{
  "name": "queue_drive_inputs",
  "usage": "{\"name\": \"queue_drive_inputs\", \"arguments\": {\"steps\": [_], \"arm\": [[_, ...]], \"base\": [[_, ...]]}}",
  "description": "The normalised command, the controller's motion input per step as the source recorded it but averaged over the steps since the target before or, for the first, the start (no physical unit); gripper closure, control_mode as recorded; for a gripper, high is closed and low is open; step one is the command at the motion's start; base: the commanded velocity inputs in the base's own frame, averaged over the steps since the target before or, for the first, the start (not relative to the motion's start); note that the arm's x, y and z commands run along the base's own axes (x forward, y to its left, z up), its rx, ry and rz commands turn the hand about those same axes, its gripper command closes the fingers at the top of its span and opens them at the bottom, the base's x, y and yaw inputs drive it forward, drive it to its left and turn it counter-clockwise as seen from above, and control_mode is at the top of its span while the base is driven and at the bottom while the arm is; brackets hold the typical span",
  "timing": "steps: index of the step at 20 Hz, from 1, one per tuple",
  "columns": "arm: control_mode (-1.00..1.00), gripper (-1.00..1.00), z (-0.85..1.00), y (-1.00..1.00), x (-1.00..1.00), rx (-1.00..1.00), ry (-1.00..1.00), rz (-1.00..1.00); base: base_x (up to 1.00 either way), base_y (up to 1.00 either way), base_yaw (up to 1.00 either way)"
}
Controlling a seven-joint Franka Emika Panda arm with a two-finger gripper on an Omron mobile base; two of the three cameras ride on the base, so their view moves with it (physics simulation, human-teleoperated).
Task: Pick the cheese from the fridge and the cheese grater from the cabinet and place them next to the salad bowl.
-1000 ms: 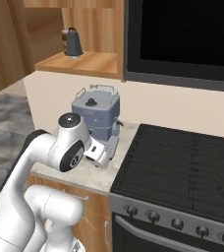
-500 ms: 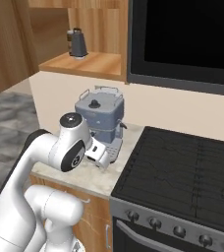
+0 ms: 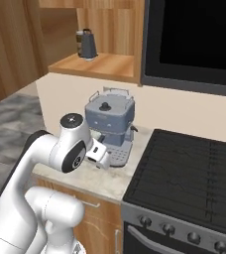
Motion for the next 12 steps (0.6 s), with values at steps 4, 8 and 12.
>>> {"name": "queue_drive_inputs", "arguments": {"steps": [4, 8, 12], "arm": [[1.00, -1.00, 0.00, 0.00, 0.00, 0.00, 0.00, 0.00], [1.00, -1.00, 0.00, 0.00, 0.00, 0.00, 0.00, 0.00], [1.00, -1.00, 0.00, 0.00, 0.00, 0.00, 0.00, 0.00]], "base": [[0.46, 0.33, 0.07], [0.62, 0.00, 0.18], [0.39, 0.02, 0.14]]}}
